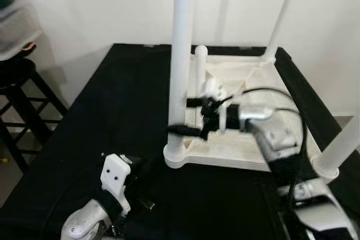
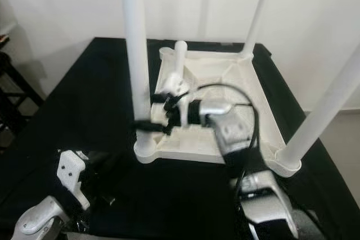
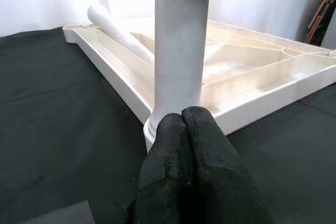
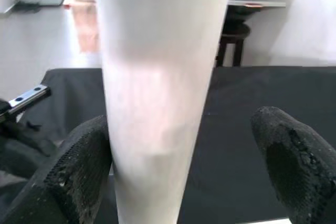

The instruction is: Building children table

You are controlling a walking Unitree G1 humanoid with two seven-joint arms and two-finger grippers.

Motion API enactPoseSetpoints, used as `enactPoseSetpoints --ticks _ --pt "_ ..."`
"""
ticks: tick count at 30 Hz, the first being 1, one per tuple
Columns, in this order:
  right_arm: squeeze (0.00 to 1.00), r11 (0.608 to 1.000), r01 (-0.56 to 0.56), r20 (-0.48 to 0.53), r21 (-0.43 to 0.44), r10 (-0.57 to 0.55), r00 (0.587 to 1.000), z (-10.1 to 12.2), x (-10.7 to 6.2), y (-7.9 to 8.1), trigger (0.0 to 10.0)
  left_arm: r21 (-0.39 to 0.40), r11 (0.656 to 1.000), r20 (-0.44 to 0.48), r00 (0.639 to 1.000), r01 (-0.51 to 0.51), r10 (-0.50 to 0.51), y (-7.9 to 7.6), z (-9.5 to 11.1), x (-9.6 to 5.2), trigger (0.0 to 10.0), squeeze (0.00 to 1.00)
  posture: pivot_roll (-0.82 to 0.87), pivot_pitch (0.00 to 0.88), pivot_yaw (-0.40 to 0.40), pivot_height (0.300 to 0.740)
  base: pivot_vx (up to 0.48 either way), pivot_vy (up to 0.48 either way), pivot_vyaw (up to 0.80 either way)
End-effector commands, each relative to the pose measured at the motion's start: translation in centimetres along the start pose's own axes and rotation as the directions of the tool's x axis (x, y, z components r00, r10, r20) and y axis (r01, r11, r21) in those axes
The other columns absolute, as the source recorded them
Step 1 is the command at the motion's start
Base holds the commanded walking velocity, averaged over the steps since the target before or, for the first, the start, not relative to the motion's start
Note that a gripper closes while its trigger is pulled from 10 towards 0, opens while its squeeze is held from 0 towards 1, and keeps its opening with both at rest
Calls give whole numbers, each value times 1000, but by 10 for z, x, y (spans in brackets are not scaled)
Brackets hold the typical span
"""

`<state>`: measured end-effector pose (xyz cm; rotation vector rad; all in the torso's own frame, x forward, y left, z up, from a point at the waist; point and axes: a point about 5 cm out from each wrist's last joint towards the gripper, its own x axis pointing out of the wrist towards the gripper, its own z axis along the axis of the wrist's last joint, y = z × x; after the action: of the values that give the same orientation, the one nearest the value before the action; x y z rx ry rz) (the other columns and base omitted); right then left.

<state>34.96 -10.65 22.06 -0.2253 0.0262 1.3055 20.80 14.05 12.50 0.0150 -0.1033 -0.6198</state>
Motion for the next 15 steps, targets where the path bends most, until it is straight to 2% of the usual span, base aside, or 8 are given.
enactPoseSetpoints --ticks 1,5,6,7,10,15 --pt "0 999 -44 11 28 44 999 -3 2 -2 10000 5 1000 -12 1000 -3 3 0 -2 0 0 0 32 11 -23 740 0 0 0" --pt "0 997 -71 28 37 70 997 -2 3 -5 10000 4 1000 -13 1000 -2 2 0 -3 0 0 0 32 11 -23 740 0 0 0" --pt "0 994 -102 24 50 101 995 -3 3 -5 2392 4 1000 -14 1000 -1 1 0 -3 0 0 0 36 12 -23 740 0 0 0" --pt "0 989 -136 24 65 135 991 -5 3 -5 0 4 1000 -14 1000 -1 1 0 -3 -1 0 0 38 13 -25 740 0 0 0" --pt "0 980 -180 32 86 178 983 -6 1 -7 0 3 1000 -15 1000 -1 1 -1 -3 -1 0 0 36 14 -25 740 0 0 0" --pt "0 987 -144 36 76 142 989 -11 -1 -9 0 2 1000 -13 1000 -2 2 -1 -2 -1 0 0 31 15 -26 740 0 0 0"
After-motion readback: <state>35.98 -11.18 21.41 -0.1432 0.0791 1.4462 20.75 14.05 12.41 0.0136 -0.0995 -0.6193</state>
